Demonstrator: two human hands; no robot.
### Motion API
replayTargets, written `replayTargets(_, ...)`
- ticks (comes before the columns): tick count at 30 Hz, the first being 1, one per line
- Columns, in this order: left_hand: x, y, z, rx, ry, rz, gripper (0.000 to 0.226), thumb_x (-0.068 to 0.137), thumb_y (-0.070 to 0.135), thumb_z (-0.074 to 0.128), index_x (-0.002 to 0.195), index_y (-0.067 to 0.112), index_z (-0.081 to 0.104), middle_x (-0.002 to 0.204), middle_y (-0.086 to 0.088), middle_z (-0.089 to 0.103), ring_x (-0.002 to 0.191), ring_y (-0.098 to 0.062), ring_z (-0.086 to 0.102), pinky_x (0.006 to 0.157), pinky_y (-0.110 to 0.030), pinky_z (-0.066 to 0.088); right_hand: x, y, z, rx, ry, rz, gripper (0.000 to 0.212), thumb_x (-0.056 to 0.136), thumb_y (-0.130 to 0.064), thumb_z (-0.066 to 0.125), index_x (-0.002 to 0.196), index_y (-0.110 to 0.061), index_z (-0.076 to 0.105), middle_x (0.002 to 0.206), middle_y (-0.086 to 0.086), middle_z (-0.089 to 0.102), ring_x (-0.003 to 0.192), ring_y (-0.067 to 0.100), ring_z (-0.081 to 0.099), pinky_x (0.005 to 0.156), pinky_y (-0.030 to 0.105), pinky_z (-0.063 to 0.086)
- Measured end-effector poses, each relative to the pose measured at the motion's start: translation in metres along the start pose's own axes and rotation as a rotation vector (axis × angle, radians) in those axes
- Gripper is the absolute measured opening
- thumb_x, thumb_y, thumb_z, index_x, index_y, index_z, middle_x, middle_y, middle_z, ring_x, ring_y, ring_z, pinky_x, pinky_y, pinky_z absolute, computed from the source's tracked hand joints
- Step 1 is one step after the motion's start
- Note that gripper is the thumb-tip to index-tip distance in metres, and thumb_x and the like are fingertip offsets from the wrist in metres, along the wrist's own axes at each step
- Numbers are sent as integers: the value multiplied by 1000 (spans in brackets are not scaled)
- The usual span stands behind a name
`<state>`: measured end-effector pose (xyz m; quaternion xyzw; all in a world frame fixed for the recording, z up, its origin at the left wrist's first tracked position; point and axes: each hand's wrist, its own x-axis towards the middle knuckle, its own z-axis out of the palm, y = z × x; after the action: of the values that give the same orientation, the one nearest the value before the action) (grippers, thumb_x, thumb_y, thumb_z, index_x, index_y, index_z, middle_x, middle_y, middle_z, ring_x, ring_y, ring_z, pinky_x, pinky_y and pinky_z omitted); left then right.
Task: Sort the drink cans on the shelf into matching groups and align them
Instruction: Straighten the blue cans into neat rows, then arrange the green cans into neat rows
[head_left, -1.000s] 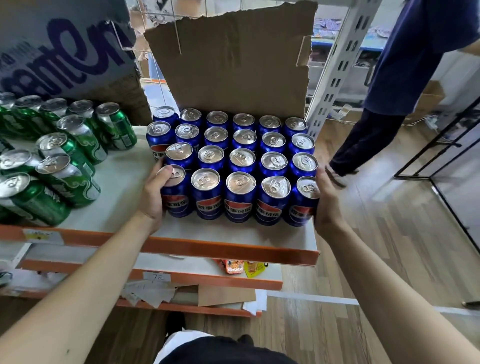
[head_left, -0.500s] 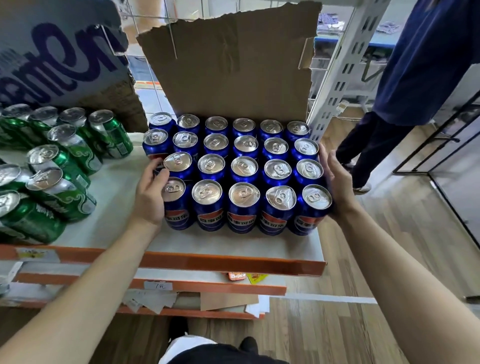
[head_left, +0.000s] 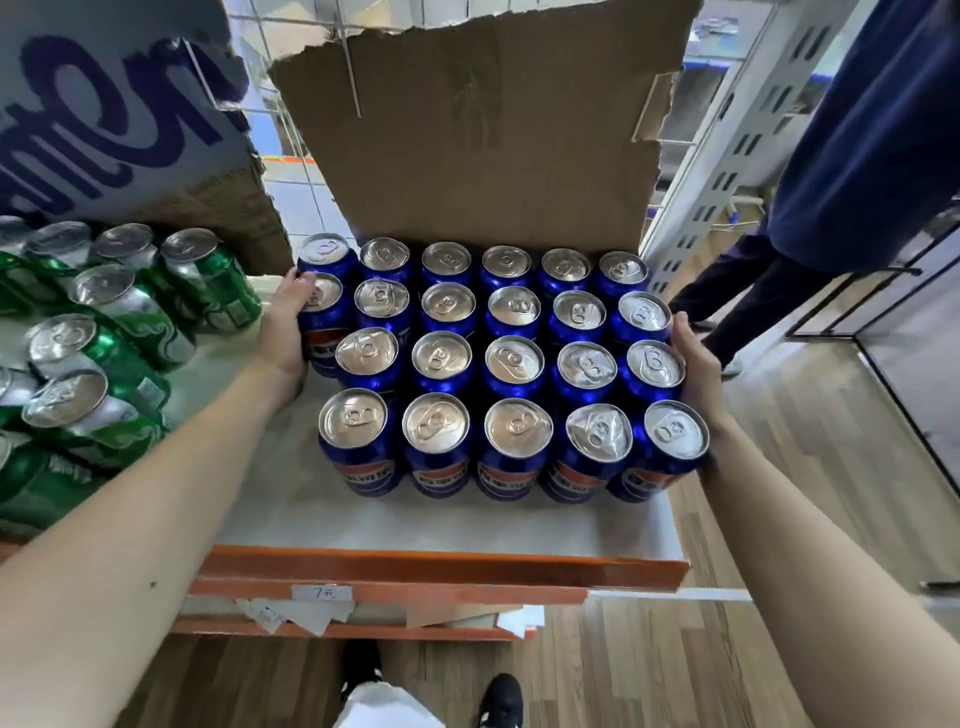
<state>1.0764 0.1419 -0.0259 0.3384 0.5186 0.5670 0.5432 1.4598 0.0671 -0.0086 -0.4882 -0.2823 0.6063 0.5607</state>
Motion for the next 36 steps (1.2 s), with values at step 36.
replayTargets(36, -136, -51, 38, -203, 205, 153, 35, 86, 42, 47, 95, 16, 69, 93, -7, 72, 88, -23, 65, 73, -29, 52, -74, 36, 6, 40, -10, -321, 44, 104, -30, 30, 133, -14, 58, 133, 15, 62, 124, 35, 57, 103, 46, 48)
